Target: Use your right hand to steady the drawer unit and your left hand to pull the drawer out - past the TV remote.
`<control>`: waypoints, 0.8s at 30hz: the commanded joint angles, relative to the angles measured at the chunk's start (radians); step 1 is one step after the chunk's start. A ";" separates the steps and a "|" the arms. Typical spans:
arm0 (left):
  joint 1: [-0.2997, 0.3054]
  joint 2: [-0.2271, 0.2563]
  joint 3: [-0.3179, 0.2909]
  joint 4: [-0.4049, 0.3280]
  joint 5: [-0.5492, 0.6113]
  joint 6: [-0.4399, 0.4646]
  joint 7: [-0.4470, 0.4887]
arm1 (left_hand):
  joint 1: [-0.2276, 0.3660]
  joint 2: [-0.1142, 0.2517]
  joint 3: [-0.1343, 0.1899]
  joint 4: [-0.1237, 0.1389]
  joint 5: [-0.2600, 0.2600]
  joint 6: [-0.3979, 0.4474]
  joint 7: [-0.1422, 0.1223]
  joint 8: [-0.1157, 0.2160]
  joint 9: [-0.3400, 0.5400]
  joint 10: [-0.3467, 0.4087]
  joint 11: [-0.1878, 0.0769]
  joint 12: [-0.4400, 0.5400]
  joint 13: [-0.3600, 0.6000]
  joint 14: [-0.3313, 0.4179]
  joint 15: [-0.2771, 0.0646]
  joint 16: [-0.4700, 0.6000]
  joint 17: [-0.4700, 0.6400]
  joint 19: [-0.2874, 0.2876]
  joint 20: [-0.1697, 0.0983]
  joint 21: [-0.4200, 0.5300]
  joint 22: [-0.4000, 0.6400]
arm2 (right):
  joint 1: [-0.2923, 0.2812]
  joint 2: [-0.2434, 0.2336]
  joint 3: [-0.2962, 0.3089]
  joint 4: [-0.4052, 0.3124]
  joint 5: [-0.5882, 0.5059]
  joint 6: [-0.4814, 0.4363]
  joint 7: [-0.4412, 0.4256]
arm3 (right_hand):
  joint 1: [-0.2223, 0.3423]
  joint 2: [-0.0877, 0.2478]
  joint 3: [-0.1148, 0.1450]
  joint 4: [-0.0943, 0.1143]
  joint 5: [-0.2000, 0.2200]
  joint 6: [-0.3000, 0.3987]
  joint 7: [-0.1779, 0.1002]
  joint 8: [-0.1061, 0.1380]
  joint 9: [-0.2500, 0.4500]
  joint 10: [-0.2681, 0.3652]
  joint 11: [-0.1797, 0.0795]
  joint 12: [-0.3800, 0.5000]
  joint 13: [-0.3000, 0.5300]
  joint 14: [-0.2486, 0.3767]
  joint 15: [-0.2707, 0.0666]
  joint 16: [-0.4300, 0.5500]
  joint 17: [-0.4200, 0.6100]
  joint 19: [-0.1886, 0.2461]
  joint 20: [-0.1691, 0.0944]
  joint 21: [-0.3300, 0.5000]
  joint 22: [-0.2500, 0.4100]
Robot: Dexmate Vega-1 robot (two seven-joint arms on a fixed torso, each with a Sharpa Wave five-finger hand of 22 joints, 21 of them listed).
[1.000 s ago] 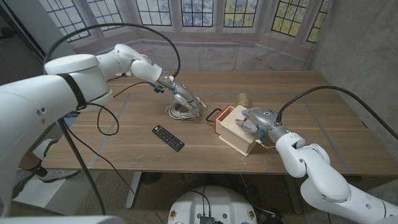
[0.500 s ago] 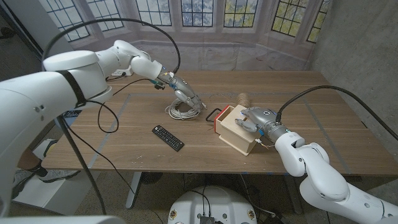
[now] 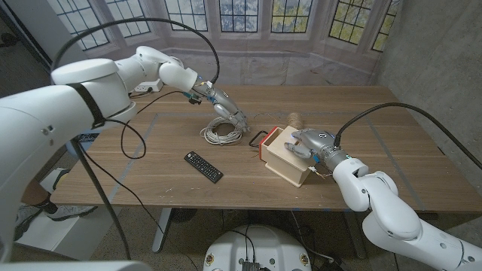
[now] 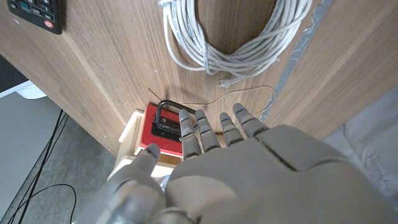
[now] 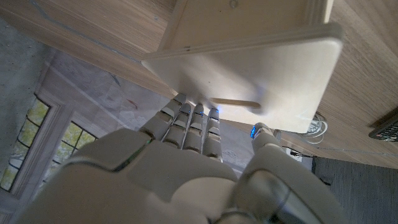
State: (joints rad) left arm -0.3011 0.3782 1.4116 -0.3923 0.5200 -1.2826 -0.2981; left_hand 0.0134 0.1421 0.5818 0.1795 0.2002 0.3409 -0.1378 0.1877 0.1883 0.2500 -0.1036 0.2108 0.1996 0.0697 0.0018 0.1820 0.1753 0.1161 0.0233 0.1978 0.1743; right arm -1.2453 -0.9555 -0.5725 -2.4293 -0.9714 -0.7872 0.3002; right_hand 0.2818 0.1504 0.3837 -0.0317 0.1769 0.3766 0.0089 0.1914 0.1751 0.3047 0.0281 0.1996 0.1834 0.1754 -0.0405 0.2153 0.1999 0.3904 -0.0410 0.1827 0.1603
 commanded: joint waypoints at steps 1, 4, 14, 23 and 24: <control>0.008 -0.015 -0.022 0.005 -0.072 0.019 -0.088 | -0.001 0.011 -0.004 -0.002 0.006 -0.005 -0.004 0.002 0.002 0.004 -0.010 0.003 -0.001 -0.002 -0.001 0.000 0.002 0.006 0.003 0.003 0.004 | 0.014 0.010 0.003 0.023 0.032 0.002 -0.028 | -0.010 -0.004 0.006 0.001 0.007 0.009 0.000 0.000 0.005 0.008 -0.002 -0.003 0.002 0.006 -0.001 -0.005 0.002 0.008 -0.014 0.007 0.006; 0.005 -0.020 -0.017 0.006 -0.069 0.024 -0.086 | -0.001 0.011 -0.004 -0.002 0.006 -0.005 -0.004 0.002 0.002 0.001 -0.009 0.002 -0.001 -0.002 -0.002 0.000 0.002 0.006 0.003 0.003 0.004 | 0.020 0.011 0.002 0.033 0.047 0.010 -0.038 | -0.010 -0.004 0.007 0.001 0.007 0.009 0.000 0.000 0.005 0.008 -0.002 -0.003 0.002 0.006 -0.002 -0.005 0.002 0.007 -0.013 0.007 0.006; 0.001 -0.041 0.008 0.015 -0.078 0.055 -0.085 | -0.001 0.011 -0.003 -0.002 0.006 -0.009 -0.005 0.001 0.001 0.000 -0.010 0.001 -0.001 -0.004 -0.002 -0.001 0.002 0.005 0.003 0.002 0.004 | 0.032 0.017 0.002 0.046 0.090 0.009 -0.077 | -0.012 -0.004 0.008 0.001 0.007 0.009 -0.001 -0.001 0.005 0.008 -0.003 -0.004 0.002 0.006 -0.002 -0.006 0.002 0.007 -0.013 0.006 0.006; -0.006 -0.054 0.038 0.016 -0.069 0.047 -0.057 | -0.001 0.010 -0.004 -0.002 0.006 -0.010 -0.007 0.001 0.001 0.002 -0.013 0.002 -0.001 -0.005 0.000 0.000 0.002 0.005 0.003 0.002 0.004 | 0.028 0.013 0.002 0.044 0.131 -0.002 -0.115 | -0.013 -0.005 0.010 0.000 0.007 0.009 0.000 -0.001 0.005 0.009 -0.001 -0.004 0.002 0.007 -0.002 -0.007 0.002 0.007 -0.014 0.006 0.006; -0.006 -0.055 0.041 0.015 -0.065 0.043 -0.052 | -0.001 0.010 -0.004 -0.002 0.006 -0.010 -0.008 0.001 0.001 0.003 -0.013 0.003 -0.001 -0.005 0.000 0.000 0.002 0.005 0.003 0.002 0.004 | 0.026 0.007 0.004 0.043 0.138 0.006 -0.122 | -0.013 -0.005 0.010 0.000 0.007 0.009 0.000 -0.001 0.005 0.009 -0.002 -0.004 0.002 0.007 -0.002 -0.007 0.002 0.006 -0.013 0.006 0.006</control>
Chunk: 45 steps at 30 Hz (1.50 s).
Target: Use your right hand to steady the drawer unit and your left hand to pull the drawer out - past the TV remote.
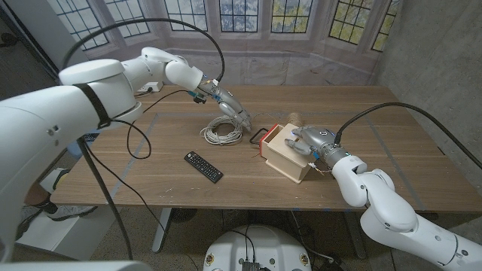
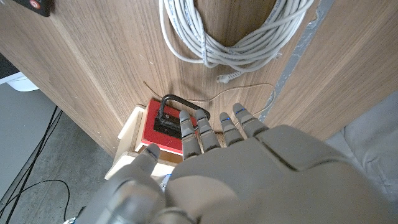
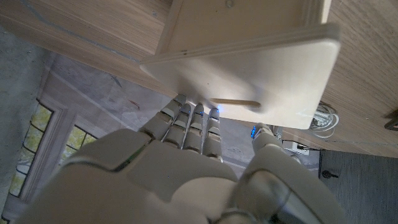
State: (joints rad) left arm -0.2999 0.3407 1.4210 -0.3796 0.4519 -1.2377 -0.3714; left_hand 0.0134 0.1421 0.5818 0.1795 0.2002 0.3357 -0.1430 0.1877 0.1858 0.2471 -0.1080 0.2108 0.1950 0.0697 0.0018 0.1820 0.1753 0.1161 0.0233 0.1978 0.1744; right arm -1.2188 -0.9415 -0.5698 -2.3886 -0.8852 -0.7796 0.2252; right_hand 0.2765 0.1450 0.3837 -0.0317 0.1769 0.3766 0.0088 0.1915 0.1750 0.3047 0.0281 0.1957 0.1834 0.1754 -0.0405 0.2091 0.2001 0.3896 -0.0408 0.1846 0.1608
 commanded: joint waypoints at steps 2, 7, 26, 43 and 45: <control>-0.005 -0.021 0.034 0.004 -0.005 -0.006 0.015 | -0.001 0.010 -0.004 -0.001 0.006 -0.005 -0.003 0.001 0.004 0.005 -0.009 0.002 0.004 -0.005 0.000 0.000 0.002 0.004 0.003 0.002 0.004 | 0.000 -0.008 -0.001 0.001 0.059 -0.006 -0.053 | -0.008 0.000 0.010 0.000 0.007 0.009 0.000 -0.001 0.005 0.010 -0.002 0.000 0.002 0.007 -0.002 -0.001 0.002 0.007 -0.014 0.004 0.005; -0.002 -0.025 0.040 0.003 -0.008 -0.022 0.009 | -0.002 0.010 -0.005 -0.001 0.006 -0.007 -0.007 0.001 0.004 0.006 -0.011 0.003 0.004 -0.005 0.000 0.000 0.002 0.003 0.004 0.002 0.004 | -0.001 -0.015 -0.004 -0.003 0.075 -0.008 -0.072 | -0.009 0.000 0.011 0.000 0.007 0.010 0.000 -0.001 0.005 0.010 -0.004 0.000 0.002 0.007 -0.002 -0.001 0.002 0.007 -0.013 0.004 0.005; 0.008 -0.052 0.049 -0.001 0.009 -0.032 0.013 | -0.004 0.009 -0.007 0.001 0.006 -0.007 -0.013 0.002 0.004 0.007 -0.013 0.003 0.003 -0.006 0.000 0.001 0.002 0.003 0.004 0.002 0.004 | -0.028 -0.048 0.001 -0.023 0.136 -0.015 -0.154 | -0.011 0.000 0.014 -0.001 0.007 0.009 0.000 -0.002 0.005 0.009 -0.001 -0.002 0.002 0.007 0.000 -0.002 0.003 0.007 -0.013 0.003 0.005; -0.009 -0.074 0.101 0.007 0.111 0.006 0.135 | -0.005 0.009 -0.009 0.001 0.006 -0.008 -0.010 0.002 0.003 0.003 -0.012 0.001 0.003 -0.011 0.005 0.000 0.002 0.001 0.004 0.001 0.004 | -0.027 -0.060 -0.001 -0.027 0.191 -0.031 -0.200 | -0.013 0.000 0.016 -0.002 0.006 0.010 0.000 -0.002 0.005 0.011 -0.001 -0.001 0.002 0.008 -0.001 -0.002 0.004 0.007 -0.013 0.003 0.005; -0.014 -0.078 0.110 0.006 0.125 0.017 0.158 | -0.005 0.009 -0.010 0.001 0.006 -0.009 -0.011 0.002 0.003 0.003 -0.010 0.001 0.003 -0.011 0.005 0.000 0.002 0.001 0.004 0.001 0.004 | -0.024 -0.061 -0.005 -0.028 0.192 -0.038 -0.202 | -0.013 0.000 0.016 -0.002 0.006 0.010 0.000 -0.002 0.005 0.011 -0.003 -0.001 0.002 0.008 -0.001 -0.002 0.004 0.007 -0.014 0.003 0.005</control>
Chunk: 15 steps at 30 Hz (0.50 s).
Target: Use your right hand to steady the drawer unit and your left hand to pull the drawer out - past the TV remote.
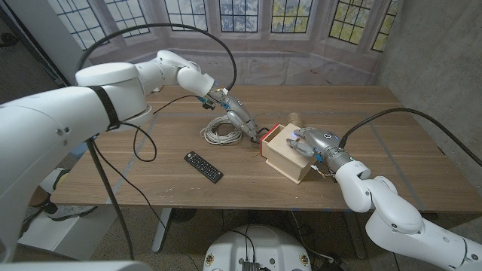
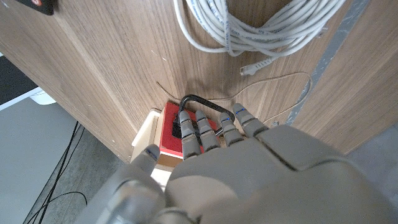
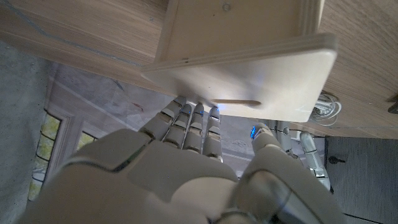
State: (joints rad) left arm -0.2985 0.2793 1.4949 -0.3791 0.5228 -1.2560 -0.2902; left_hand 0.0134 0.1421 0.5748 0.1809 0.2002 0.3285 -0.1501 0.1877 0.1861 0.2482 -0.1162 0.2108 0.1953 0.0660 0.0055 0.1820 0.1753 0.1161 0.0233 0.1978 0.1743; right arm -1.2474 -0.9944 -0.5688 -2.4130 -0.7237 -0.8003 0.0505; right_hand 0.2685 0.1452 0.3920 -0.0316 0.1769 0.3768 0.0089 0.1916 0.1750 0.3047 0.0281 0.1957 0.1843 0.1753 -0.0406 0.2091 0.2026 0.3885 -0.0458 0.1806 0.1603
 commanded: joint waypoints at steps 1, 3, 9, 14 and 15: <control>-0.016 -0.017 0.040 0.007 0.057 0.035 0.084 | -0.005 0.009 -0.003 0.000 0.006 -0.001 -0.003 0.002 0.003 0.002 0.000 0.001 0.002 -0.007 0.002 0.000 0.002 0.001 0.004 0.001 0.004 | 0.006 -0.009 -0.008 -0.004 0.032 -0.019 -0.028 | -0.006 0.000 0.008 -0.002 0.006 0.010 0.000 -0.003 0.005 0.011 -0.003 -0.002 0.001 0.008 -0.002 -0.002 0.001 0.008 -0.009 0.007 0.006; -0.020 -0.022 0.048 0.009 0.066 0.047 0.103 | -0.005 0.009 -0.003 0.000 0.006 -0.002 -0.002 0.002 0.003 0.001 -0.002 0.001 0.002 -0.007 0.002 0.000 0.002 0.001 0.004 0.002 0.004 | 0.005 -0.015 -0.006 -0.005 0.039 -0.014 -0.034 | -0.006 -0.001 0.008 -0.003 0.006 0.010 0.001 -0.003 0.005 0.012 -0.001 -0.001 0.001 0.008 -0.002 -0.002 0.001 0.009 -0.009 0.007 0.006; -0.024 -0.034 0.066 0.013 0.070 0.074 0.127 | -0.006 0.009 -0.003 0.000 0.006 -0.003 -0.001 0.002 0.003 0.003 -0.002 0.001 0.002 -0.008 0.003 0.000 0.002 0.001 0.004 0.002 0.004 | 0.004 -0.019 -0.009 -0.012 0.050 -0.030 -0.046 | -0.006 0.000 0.008 -0.003 0.006 0.011 0.000 -0.002 0.005 0.011 -0.002 -0.002 0.002 0.008 -0.002 -0.002 0.002 0.009 -0.009 0.007 0.006; -0.022 -0.041 0.075 0.015 0.062 0.085 0.127 | -0.006 0.009 -0.004 0.000 0.006 -0.001 -0.003 0.003 0.003 0.001 0.000 0.001 0.002 -0.008 0.003 0.000 0.002 0.001 0.005 0.002 0.004 | 0.001 -0.027 -0.008 -0.015 0.064 -0.030 -0.059 | -0.006 -0.001 0.009 -0.005 0.006 0.011 0.000 -0.003 0.005 0.012 -0.001 -0.002 0.002 0.009 0.000 -0.002 0.002 0.009 -0.009 0.007 0.006; -0.021 -0.042 0.077 0.015 0.060 0.089 0.125 | -0.006 0.009 -0.004 0.000 0.006 -0.001 -0.003 0.003 0.003 0.001 -0.001 0.000 0.002 -0.008 0.003 0.000 0.002 0.001 0.005 0.002 0.004 | -0.001 -0.030 -0.007 -0.016 0.069 -0.026 -0.062 | -0.006 0.000 0.009 -0.004 0.006 0.011 0.000 -0.002 0.005 0.012 -0.001 -0.002 0.002 0.009 0.000 -0.002 0.002 0.009 -0.009 0.007 0.006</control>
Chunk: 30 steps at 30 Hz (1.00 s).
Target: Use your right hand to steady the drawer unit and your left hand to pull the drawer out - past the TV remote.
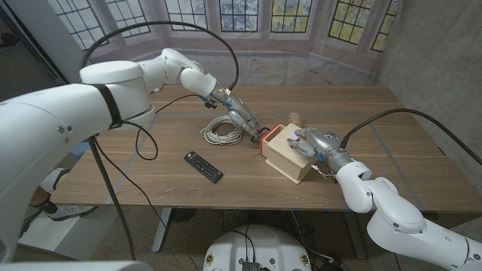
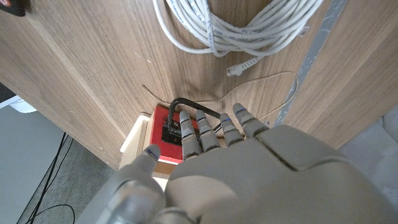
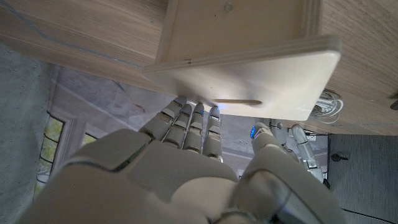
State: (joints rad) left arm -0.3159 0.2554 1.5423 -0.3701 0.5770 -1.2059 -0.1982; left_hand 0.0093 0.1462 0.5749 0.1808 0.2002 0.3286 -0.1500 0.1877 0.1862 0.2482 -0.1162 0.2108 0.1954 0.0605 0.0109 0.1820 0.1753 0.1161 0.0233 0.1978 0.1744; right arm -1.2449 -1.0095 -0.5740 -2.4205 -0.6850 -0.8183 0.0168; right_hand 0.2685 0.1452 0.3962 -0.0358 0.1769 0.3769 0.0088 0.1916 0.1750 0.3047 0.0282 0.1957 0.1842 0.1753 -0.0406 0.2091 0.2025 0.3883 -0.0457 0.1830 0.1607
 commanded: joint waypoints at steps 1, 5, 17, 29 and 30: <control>-0.004 -0.019 0.032 0.005 0.007 0.040 0.036 | -0.001 0.005 -0.004 0.000 0.006 -0.002 -0.003 0.003 0.003 0.001 -0.002 0.000 0.002 -0.003 -0.002 0.000 0.002 0.001 0.005 0.002 0.004 | -0.003 -0.010 -0.006 -0.010 0.027 -0.019 -0.030 | -0.006 0.000 0.004 0.000 0.006 0.011 0.000 -0.002 0.005 0.012 -0.001 -0.002 0.002 0.009 0.000 -0.002 0.002 0.009 -0.009 0.004 0.005; -0.001 -0.023 0.036 0.005 0.001 0.045 0.036 | -0.001 0.005 -0.004 0.000 0.006 -0.002 -0.003 0.003 0.003 0.001 -0.001 0.000 0.002 -0.003 -0.002 0.001 0.002 0.001 0.006 0.002 0.004 | -0.010 -0.014 -0.008 -0.015 0.036 -0.022 -0.043 | -0.006 0.000 0.005 -0.001 0.006 0.011 0.000 -0.003 0.005 0.012 -0.002 -0.002 0.002 0.009 -0.001 -0.002 0.002 0.009 -0.009 0.004 0.005; 0.012 -0.028 0.037 0.004 -0.016 0.041 0.026 | -0.001 0.005 -0.006 0.000 0.007 -0.005 -0.003 0.002 0.003 -0.002 -0.009 -0.001 0.002 -0.004 -0.001 0.001 0.002 0.000 0.006 0.002 0.004 | -0.028 -0.025 -0.010 -0.029 0.057 -0.031 -0.084 | -0.007 0.000 0.006 -0.002 0.006 0.011 -0.001 -0.003 0.005 0.012 -0.001 -0.002 0.002 0.009 -0.001 -0.001 0.003 0.009 -0.009 0.004 0.006; -0.013 -0.032 0.052 0.002 0.027 0.003 0.085 | -0.001 0.006 -0.006 -0.001 0.007 -0.006 -0.004 0.002 0.003 -0.004 -0.010 -0.001 0.002 -0.005 -0.002 0.001 0.002 0.001 0.005 0.002 0.004 | -0.037 -0.038 -0.015 -0.042 0.067 -0.040 -0.108 | -0.008 0.000 0.006 -0.004 0.005 0.012 0.000 -0.003 0.005 0.012 -0.001 -0.003 0.002 0.009 0.000 -0.001 0.003 0.009 -0.009 0.004 0.006; -0.016 -0.033 0.054 0.002 0.033 0.000 0.092 | -0.001 0.006 -0.006 -0.001 0.007 -0.006 -0.004 0.002 0.003 -0.004 -0.010 -0.001 0.002 -0.005 -0.002 0.001 0.002 0.001 0.005 0.002 0.004 | -0.037 -0.037 -0.015 -0.042 0.069 -0.041 -0.109 | -0.008 0.000 0.006 -0.004 0.005 0.013 0.001 -0.003 0.005 0.012 -0.001 -0.002 0.002 0.009 -0.001 -0.001 0.003 0.009 -0.009 0.004 0.006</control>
State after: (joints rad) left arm -0.3104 0.2280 1.5839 -0.3659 0.5761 -1.1748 -0.1509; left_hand 0.0093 0.1462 0.5722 0.1779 0.2002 0.3230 -0.1556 0.1877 0.1864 0.2426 -0.1214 0.2107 0.1951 0.0606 0.0108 0.1820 0.1753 0.1161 0.0233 0.1977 0.1743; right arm -1.2742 -1.0391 -0.5856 -2.4531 -0.6287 -0.8525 -0.0709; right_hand 0.2686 0.1452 0.3961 -0.0358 0.1769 0.3804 0.0053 0.1916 0.1750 0.3047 0.0281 0.1957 0.1839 0.1753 -0.0406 0.2091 0.2024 0.3867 -0.0440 0.1785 0.1608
